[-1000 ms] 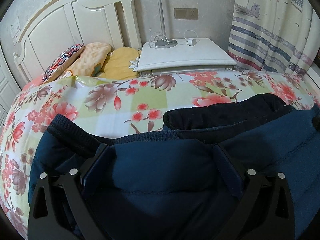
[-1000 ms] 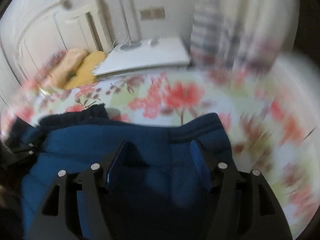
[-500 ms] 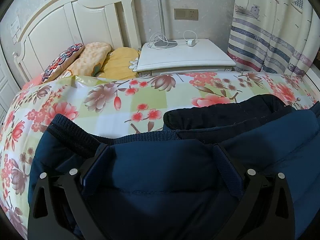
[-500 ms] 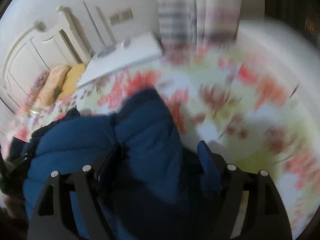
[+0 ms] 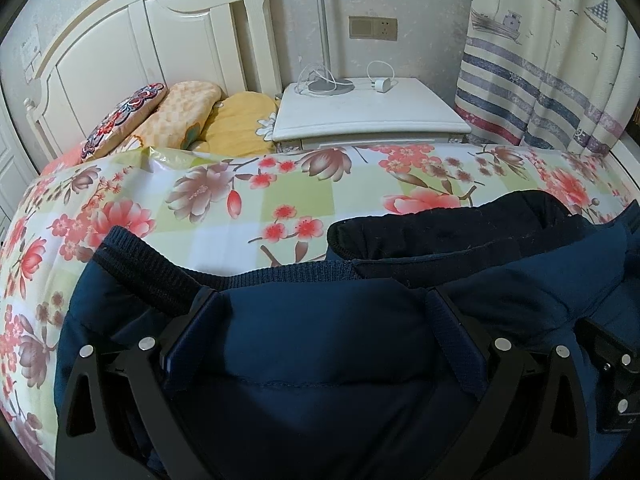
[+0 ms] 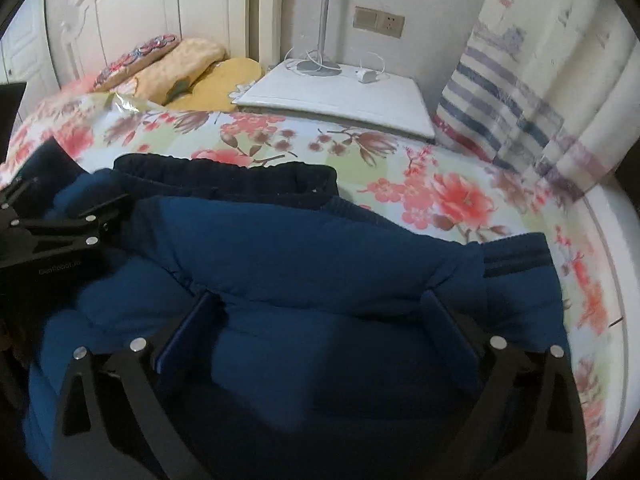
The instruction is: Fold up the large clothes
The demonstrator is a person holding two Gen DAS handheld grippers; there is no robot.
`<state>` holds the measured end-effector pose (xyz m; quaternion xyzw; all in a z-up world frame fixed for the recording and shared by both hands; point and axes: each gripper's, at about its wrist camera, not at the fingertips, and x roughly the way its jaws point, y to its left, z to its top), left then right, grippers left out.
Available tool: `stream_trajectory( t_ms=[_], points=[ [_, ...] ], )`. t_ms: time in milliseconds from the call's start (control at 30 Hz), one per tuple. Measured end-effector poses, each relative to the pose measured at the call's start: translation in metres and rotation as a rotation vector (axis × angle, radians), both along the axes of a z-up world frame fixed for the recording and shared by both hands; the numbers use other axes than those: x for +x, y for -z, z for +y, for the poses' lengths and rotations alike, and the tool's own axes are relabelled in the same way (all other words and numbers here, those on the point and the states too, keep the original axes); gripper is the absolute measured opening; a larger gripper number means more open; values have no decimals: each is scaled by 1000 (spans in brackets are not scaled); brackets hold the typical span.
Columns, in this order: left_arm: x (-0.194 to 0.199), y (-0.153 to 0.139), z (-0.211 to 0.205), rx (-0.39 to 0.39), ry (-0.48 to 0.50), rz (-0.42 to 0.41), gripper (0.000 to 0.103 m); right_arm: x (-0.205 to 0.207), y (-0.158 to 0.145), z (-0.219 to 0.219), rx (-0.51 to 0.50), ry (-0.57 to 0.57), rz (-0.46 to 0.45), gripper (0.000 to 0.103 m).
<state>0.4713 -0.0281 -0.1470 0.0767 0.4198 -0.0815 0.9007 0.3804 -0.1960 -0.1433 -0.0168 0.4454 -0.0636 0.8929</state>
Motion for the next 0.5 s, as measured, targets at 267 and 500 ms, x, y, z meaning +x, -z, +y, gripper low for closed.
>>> stream_trajectory(
  t_ms=[267, 500],
  points=[
    [-5, -21, 75, -247, -109, 14, 99, 2, 4, -7, 12, 0, -17, 100],
    [2, -6, 98, -378, -121, 65, 98, 2, 4, -12, 56, 1, -24, 101]
  ],
)
